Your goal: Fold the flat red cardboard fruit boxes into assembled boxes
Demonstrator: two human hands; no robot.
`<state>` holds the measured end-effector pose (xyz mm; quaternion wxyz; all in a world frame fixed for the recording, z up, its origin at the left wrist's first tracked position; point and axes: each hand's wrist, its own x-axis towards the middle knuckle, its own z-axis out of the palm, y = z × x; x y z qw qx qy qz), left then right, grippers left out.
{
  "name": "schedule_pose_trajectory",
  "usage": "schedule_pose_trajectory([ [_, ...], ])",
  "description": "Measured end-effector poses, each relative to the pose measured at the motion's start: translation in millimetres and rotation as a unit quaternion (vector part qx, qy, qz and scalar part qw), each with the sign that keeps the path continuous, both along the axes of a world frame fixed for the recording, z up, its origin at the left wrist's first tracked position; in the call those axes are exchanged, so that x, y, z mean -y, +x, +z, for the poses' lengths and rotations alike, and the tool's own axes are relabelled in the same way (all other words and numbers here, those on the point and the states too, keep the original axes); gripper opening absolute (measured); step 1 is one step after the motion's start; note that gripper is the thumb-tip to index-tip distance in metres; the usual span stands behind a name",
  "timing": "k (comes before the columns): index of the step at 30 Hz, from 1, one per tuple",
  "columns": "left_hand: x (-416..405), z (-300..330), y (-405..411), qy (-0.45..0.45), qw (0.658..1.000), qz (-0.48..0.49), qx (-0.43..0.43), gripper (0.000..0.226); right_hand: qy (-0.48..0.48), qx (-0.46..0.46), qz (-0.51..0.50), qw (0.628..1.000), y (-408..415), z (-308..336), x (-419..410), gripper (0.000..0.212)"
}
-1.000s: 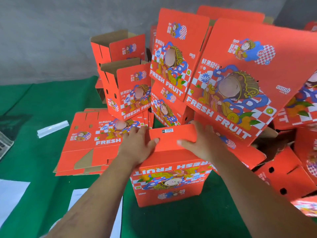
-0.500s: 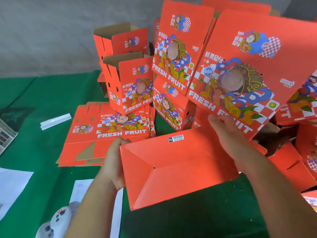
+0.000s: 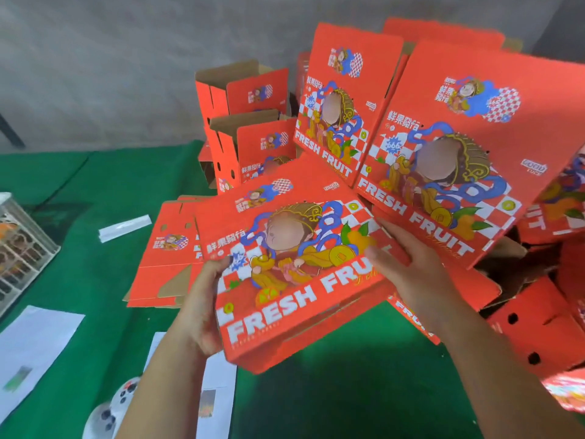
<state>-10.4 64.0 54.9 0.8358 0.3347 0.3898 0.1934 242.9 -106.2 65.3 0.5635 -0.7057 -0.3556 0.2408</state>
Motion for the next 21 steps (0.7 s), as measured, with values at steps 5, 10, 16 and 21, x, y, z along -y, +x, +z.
schedule_pose_trajectory([
  [5,-8.1,-9.8,6.8,0.135,0.984,0.102,0.054,0.07,0.042,0.063,-0.016,0.997,9.1,9.4,-18.5,0.046],
  [10,-5.2,10.2,38.2,0.353,0.904,0.234,0.061,0.088,-0.138,0.225,-0.05,0.963,-9.7,14.5,-65.7,0.105],
  [16,-24.6,37.5,74.4,0.505,0.795,0.331,-0.06,0.107,-0.098,0.167,0.076,0.978,-34.3,35.7,-118.1,0.123],
  [21,-56.3,76.0,97.8,0.596,0.709,0.374,-0.053,0.104,-0.014,0.215,0.114,0.97,-16.8,68.2,-162.6,0.138],
])
